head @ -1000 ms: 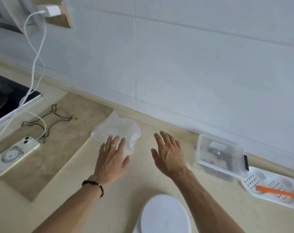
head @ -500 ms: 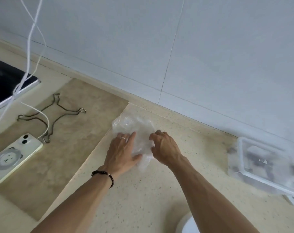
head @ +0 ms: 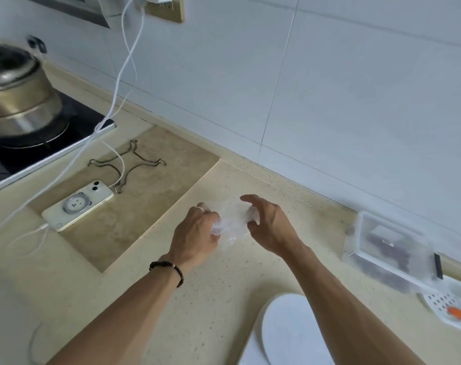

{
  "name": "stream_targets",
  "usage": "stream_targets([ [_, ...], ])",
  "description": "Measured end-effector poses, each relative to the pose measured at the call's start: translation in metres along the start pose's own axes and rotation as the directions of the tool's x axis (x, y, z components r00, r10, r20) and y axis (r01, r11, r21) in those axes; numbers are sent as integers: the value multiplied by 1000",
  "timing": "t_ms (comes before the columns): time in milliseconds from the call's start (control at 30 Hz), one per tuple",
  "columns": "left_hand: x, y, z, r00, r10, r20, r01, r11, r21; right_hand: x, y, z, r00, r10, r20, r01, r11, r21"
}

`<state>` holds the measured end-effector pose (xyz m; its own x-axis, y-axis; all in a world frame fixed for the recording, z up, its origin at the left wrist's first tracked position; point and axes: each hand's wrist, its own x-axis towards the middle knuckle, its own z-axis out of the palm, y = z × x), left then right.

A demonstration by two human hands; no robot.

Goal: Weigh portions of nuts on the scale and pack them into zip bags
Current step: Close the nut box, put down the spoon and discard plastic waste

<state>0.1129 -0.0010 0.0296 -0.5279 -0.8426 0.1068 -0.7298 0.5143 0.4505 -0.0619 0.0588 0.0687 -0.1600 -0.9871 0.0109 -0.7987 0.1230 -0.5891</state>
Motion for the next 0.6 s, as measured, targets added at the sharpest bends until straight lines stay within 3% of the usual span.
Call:
stream_targets([
  [200,-92,24,-34,955,-279,-97,255,945,-206,-70,-33,3,980,-119,158,103,989,105],
  [267,-125,32,-47,896,-439,-66,375,828,-417,-92,-53,14,968,-163,191,129,976,178],
  [367,-178,37,-72,793,-609,-18,445,598,-667,-124,-89,35,940,-234,249,157,942,296],
  [500,-262,23,-108,694,-719,28,452,406,-795,-162,-143,73,872,-393,293,273,886,375],
  [600,-336,0,-132,635,-770,62,466,318,-826,-190,-189,116,819,-428,382,287,882,374],
])
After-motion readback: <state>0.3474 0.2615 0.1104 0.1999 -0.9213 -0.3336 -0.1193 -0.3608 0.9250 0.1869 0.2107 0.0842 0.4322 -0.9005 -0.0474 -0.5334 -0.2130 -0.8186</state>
